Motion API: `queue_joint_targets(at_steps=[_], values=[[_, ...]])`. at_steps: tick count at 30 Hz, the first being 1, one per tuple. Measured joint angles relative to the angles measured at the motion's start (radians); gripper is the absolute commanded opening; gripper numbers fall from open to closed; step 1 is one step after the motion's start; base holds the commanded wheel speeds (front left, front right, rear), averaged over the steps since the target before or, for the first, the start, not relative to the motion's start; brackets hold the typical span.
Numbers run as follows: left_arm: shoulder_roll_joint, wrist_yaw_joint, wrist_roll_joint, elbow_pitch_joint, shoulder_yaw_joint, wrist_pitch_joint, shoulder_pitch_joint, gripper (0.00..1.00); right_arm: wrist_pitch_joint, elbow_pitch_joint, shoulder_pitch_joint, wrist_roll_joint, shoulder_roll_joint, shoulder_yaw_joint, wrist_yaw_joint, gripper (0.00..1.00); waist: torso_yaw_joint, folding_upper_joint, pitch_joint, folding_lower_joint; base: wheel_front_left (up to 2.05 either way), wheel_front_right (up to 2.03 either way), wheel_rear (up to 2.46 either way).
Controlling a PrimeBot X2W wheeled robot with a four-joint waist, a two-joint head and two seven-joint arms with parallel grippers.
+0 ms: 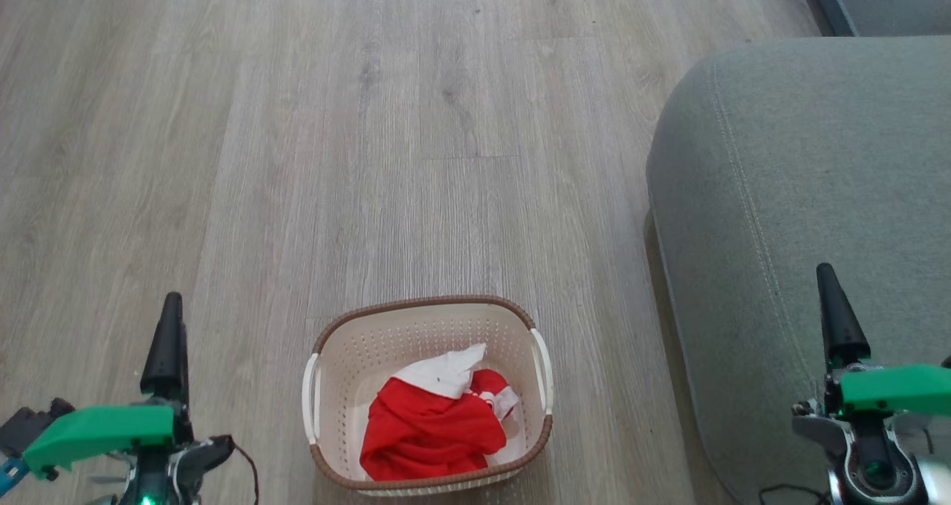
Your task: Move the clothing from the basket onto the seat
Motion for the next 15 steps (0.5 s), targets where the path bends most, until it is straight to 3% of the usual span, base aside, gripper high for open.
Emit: queue_joint_targets(at_steps=[15], values=[[0.000,0.054,0.149,-0.132,0.020,-0.042,-0.023,1.00,-0.040,-0.124,-0.038,-0.286,0.000,0.028,0.000,1.00,0.008,0.0000,0.010,0.0000,0.00,0.00,0.00]])
